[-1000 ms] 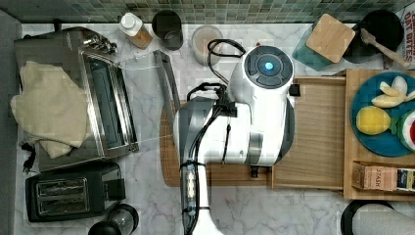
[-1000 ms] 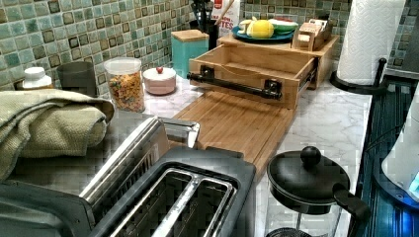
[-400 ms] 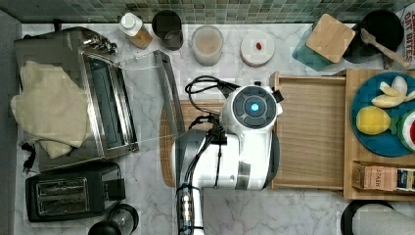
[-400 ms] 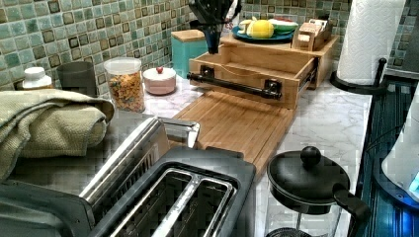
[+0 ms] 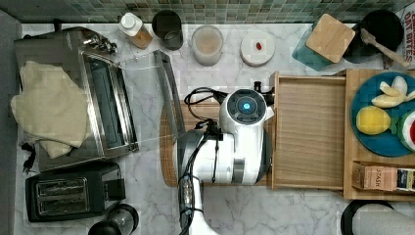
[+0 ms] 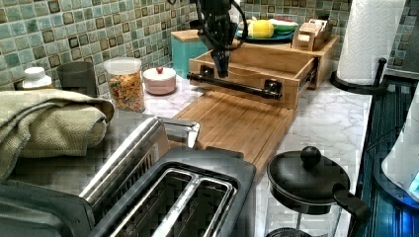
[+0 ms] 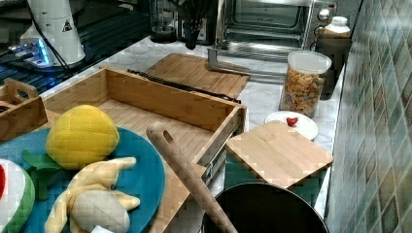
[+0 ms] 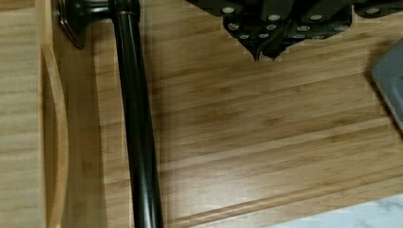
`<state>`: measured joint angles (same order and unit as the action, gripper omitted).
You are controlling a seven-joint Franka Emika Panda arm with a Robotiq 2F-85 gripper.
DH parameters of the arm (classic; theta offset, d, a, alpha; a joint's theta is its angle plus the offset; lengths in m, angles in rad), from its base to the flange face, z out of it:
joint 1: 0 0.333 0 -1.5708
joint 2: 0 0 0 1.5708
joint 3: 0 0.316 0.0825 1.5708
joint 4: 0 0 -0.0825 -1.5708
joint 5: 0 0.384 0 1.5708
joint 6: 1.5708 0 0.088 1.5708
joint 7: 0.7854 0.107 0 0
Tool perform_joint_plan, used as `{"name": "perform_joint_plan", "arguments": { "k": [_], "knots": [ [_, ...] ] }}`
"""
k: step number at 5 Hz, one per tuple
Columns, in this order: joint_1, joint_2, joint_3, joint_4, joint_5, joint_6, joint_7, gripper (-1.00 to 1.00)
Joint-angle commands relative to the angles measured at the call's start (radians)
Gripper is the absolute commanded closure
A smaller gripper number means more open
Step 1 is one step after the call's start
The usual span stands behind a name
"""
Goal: Close the drawer.
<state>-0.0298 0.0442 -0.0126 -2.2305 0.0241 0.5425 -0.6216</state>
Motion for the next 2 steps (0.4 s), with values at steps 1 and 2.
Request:
{"name": "perform_joint_plan", "arguments": {
  "k": [1, 2],
  "knots": [
    [0.003, 0.010, 0.003, -0.035, -0.097, 0.190, -0.079, 1.00],
    [-0.004, 0.035, -0.007, -0.025, -0.114, 0.195, -0.088, 1.00]
  ]
}}
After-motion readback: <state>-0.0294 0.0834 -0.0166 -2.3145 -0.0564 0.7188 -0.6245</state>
